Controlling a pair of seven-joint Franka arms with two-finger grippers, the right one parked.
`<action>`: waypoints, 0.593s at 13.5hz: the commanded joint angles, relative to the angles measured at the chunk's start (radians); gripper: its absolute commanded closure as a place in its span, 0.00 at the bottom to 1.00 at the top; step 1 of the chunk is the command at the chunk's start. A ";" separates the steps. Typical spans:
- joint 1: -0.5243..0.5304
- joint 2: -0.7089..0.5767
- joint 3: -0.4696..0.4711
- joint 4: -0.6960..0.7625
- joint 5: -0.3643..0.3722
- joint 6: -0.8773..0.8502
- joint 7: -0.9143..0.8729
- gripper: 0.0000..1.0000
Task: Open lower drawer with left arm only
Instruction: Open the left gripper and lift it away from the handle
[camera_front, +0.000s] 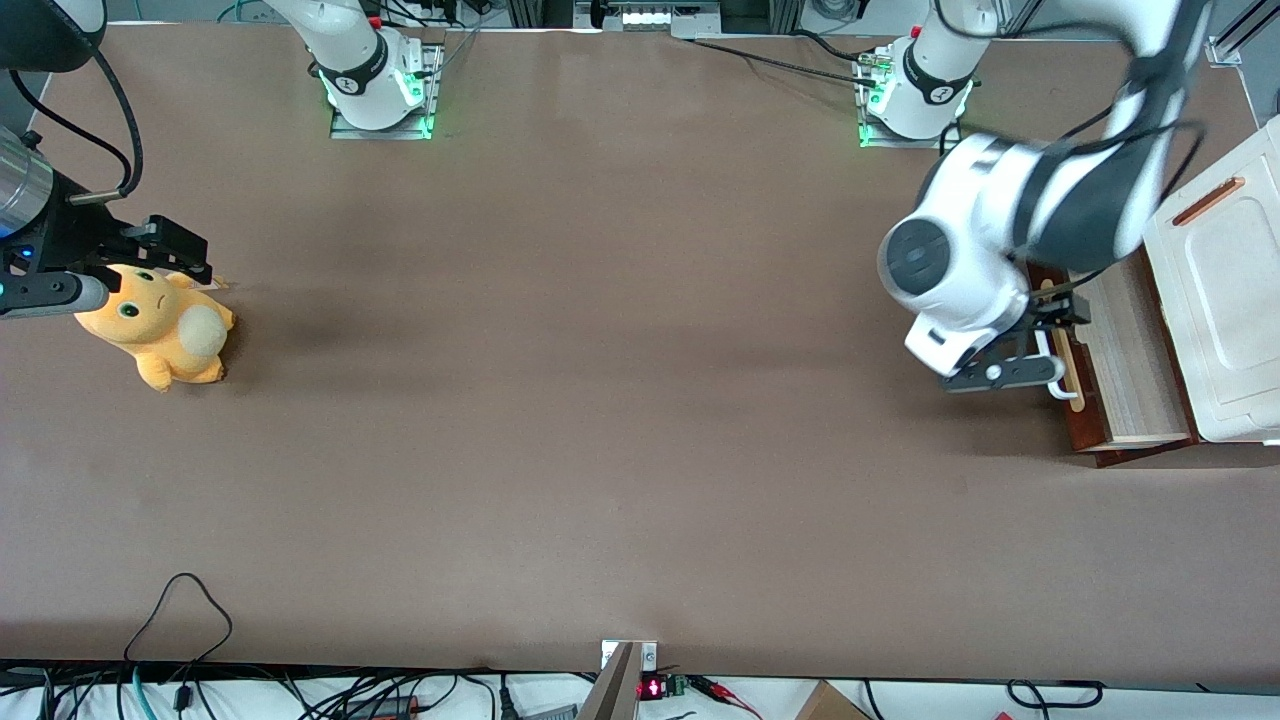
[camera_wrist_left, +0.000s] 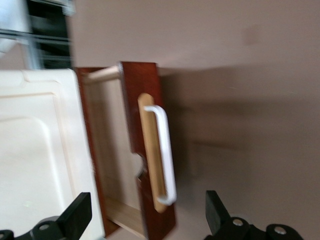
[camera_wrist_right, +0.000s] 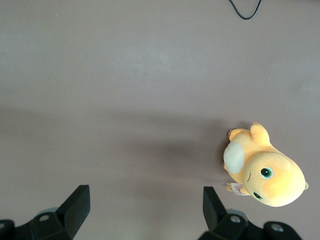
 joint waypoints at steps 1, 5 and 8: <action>0.014 -0.139 0.115 -0.024 -0.285 0.102 0.211 0.00; 0.013 -0.247 0.235 -0.024 -0.536 0.108 0.398 0.00; 0.007 -0.281 0.261 -0.024 -0.602 0.101 0.432 0.00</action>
